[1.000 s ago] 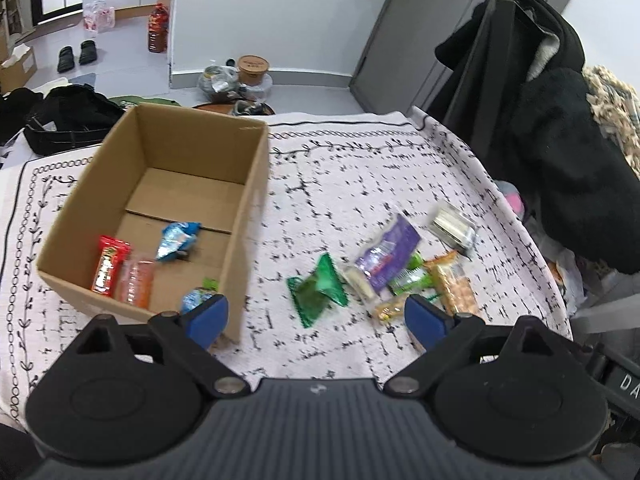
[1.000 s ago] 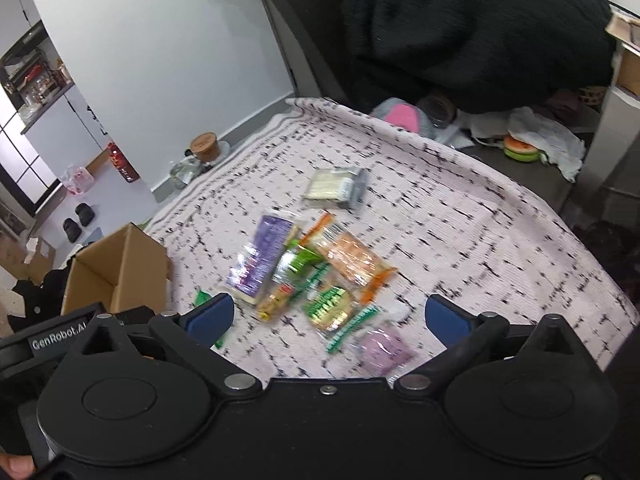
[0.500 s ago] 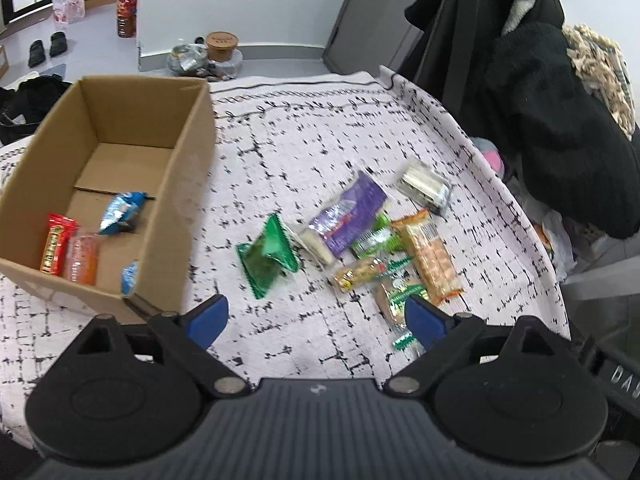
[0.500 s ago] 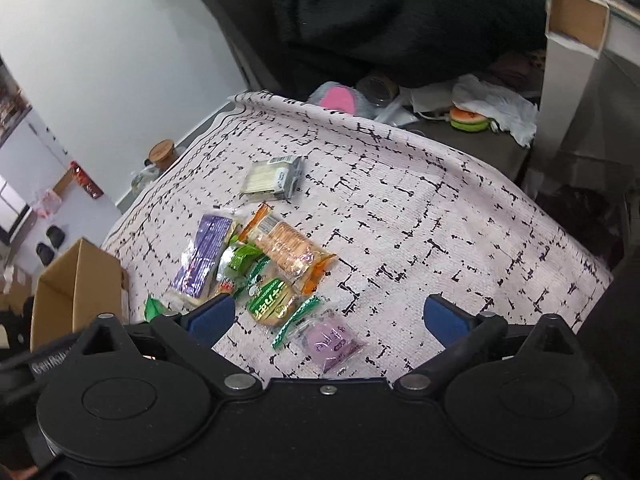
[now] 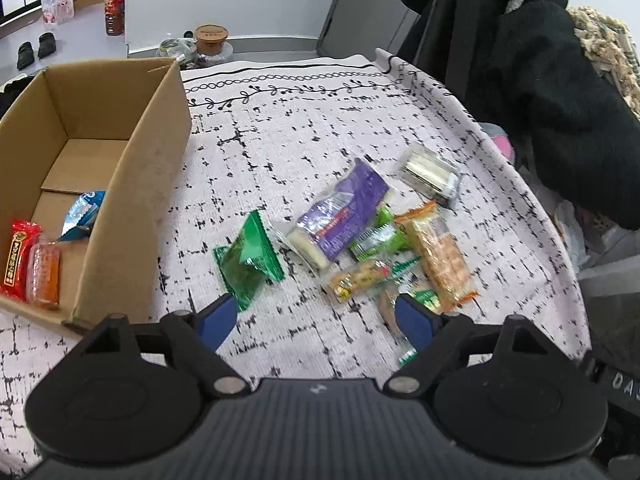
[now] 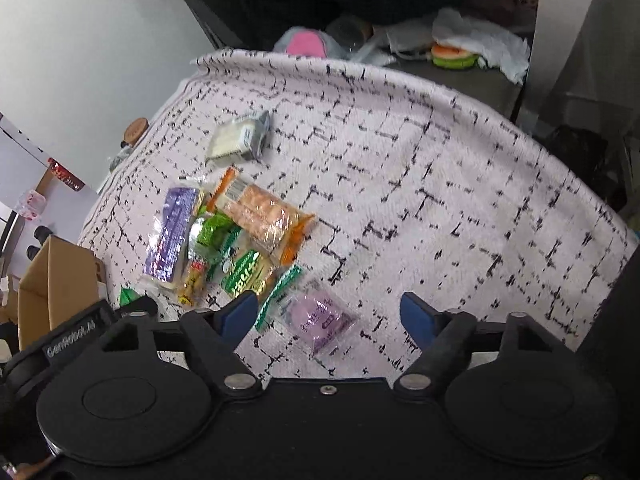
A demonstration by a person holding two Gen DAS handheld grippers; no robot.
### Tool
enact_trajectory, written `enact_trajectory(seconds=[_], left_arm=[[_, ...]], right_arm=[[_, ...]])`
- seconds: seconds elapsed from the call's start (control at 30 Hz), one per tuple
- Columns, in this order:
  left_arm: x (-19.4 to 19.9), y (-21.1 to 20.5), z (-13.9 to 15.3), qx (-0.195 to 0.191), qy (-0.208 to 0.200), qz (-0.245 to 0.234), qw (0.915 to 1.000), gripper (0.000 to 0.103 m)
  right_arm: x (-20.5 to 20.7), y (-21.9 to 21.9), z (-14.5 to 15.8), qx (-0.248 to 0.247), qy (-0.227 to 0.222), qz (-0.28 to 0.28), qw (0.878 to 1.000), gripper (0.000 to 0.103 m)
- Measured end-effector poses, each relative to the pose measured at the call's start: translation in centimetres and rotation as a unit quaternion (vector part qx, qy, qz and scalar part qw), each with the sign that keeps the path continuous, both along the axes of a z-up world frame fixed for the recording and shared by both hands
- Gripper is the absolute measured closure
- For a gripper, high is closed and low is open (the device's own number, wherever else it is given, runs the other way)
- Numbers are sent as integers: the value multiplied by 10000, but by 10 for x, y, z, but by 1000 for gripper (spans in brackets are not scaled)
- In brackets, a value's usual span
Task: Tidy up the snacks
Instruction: 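Return both grippers to the snack pile, then grasp the green snack pack with the left gripper while the right grasps the purple candy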
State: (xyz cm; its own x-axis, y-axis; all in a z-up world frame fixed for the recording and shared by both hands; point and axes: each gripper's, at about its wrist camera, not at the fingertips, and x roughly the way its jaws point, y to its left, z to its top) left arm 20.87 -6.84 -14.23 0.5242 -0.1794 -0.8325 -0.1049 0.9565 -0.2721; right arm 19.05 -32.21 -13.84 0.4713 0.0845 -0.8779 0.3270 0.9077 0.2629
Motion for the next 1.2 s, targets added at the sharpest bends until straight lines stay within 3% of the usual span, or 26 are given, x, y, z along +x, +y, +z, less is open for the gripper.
enact_trajectory(seconds=[0.3, 0.63, 0.8, 0.87, 0.9, 0.93, 1.03, 1.2], left_arm=[[16, 8, -16, 281, -60, 204, 9994, 29], [33, 11, -37, 301, 10, 213, 9993, 34], [37, 14, -46, 278, 45, 282, 9992, 50], [38, 13, -46, 287, 20, 260, 9992, 58], [38, 13, -46, 265, 10, 256, 9993, 62], [37, 14, -46, 237, 6, 259, 9994, 62], [36, 13, -42, 252, -38, 257, 9993, 66], [32, 13, -32, 300, -75, 236, 9992, 68]], right_arm=[[13, 14, -22, 43, 305, 95, 9995, 34], [31, 30, -43, -452, 494, 205, 9975, 34], [33, 35, -52, -562, 542, 250, 9966, 37], [33, 38, -51, -615, 492, 355, 9963, 42], [33, 39, -51, -577, 490, 392, 9964, 50], [33, 39, -51, -566, 516, 393, 9963, 58], [31, 36, -50, -478, 485, 335, 9971, 68], [26, 34, -44, -287, 292, 317, 9987, 74]])
